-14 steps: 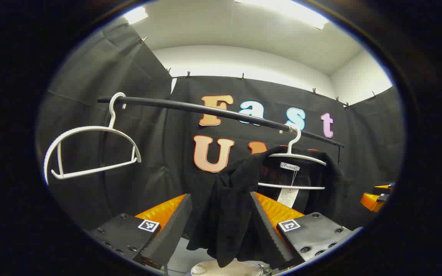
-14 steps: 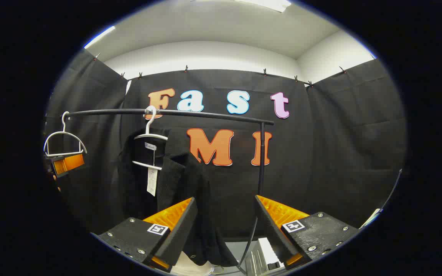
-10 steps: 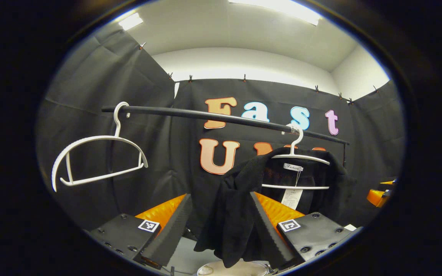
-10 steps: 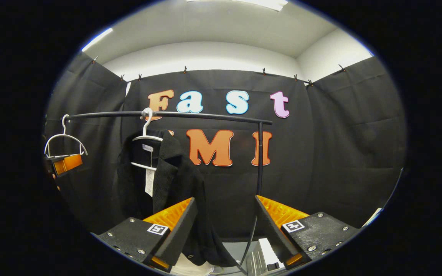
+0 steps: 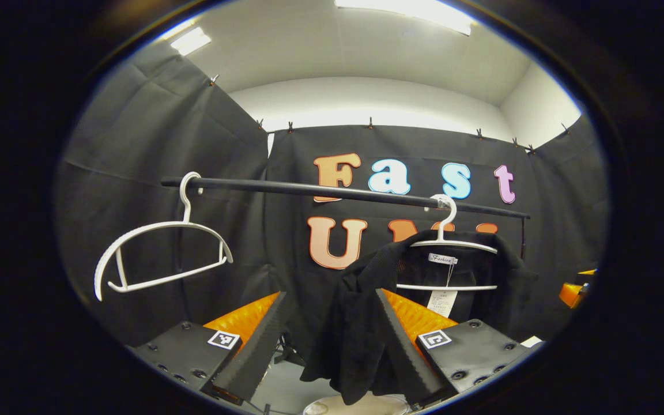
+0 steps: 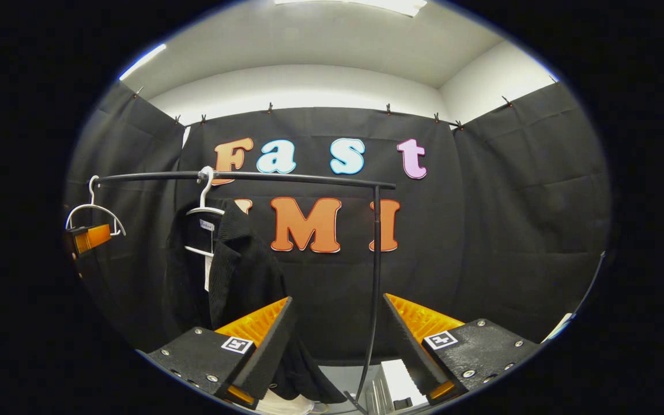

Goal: Grasp the clothes on the hanger with both hands and then place them into the laundry hamper below.

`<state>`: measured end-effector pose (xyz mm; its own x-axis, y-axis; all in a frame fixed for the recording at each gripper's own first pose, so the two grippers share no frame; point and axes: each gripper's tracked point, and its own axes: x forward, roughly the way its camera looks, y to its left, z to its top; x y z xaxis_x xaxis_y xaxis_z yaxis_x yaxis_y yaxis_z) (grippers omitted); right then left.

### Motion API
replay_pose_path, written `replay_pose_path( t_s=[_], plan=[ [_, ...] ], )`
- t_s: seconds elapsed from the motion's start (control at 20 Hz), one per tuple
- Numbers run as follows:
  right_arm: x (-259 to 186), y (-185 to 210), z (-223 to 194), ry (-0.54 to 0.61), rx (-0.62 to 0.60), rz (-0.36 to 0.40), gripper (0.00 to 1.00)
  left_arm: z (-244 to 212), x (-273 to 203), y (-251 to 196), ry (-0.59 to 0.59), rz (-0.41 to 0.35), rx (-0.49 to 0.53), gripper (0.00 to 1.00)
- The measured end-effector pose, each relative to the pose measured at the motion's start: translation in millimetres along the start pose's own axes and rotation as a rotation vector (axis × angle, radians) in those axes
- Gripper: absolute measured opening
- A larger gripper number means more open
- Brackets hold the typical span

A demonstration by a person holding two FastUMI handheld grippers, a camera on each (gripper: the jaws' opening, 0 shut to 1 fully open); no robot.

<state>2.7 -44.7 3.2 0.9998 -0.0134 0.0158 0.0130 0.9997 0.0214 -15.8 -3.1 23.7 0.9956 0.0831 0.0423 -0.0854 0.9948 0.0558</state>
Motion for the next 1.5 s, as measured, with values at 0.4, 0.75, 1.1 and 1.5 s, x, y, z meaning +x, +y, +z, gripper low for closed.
replay_pose_path(
  t_s=[0.4, 0.75, 1.1, 1.5],
  plan=[
    [5, 13, -4, 0.006, -0.013, 0.007, 0.92, -6, -1, 6, 0.019, 0.021, -0.008, 0.93],
    [4, 58, -23, 0.037, -0.009, 0.008, 0.92, -8, -7, -1, 0.060, -0.020, -0.017, 0.93],
    [15, 105, -52, 0.083, 0.100, 0.014, 0.92, -15, -3, -5, 0.084, -0.094, 0.006, 0.93],
    [34, 129, -69, 0.128, 0.197, 0.054, 0.93, -19, -2, -8, 0.103, -0.129, 0.012, 0.93]
  ],
)
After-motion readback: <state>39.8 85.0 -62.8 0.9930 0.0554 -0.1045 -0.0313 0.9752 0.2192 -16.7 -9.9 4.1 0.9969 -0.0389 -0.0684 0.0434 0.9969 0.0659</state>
